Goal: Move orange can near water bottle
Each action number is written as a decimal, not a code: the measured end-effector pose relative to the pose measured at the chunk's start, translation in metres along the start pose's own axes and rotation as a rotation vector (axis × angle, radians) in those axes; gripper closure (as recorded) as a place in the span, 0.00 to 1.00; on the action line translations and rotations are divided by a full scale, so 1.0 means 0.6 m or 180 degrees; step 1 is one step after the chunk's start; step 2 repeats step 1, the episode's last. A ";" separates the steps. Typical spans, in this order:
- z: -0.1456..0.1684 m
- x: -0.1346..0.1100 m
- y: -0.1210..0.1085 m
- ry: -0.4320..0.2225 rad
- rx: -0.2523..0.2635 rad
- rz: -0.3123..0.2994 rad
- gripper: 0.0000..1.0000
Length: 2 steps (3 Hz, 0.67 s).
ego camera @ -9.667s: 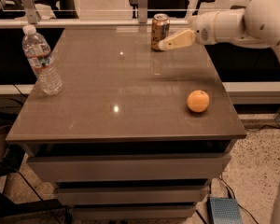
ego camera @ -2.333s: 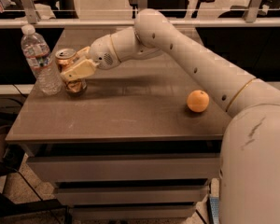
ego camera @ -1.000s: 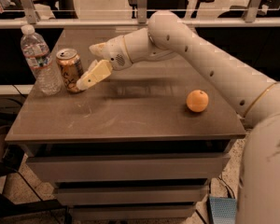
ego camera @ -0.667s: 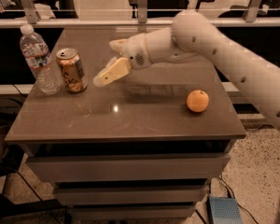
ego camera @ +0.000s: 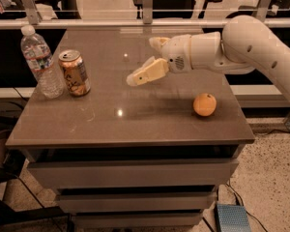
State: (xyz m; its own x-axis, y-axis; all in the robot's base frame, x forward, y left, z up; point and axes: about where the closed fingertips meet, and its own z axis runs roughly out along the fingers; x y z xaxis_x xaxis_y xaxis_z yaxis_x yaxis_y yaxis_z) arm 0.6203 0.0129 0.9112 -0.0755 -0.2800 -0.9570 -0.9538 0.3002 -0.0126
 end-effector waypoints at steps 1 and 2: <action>0.006 -0.002 0.002 0.0000 -0.0020 -0.0006 0.00; 0.006 -0.002 0.002 0.0000 -0.0020 -0.0006 0.00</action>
Offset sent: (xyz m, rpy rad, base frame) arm 0.0000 0.0000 0.0000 0.0000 0.0000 0.0000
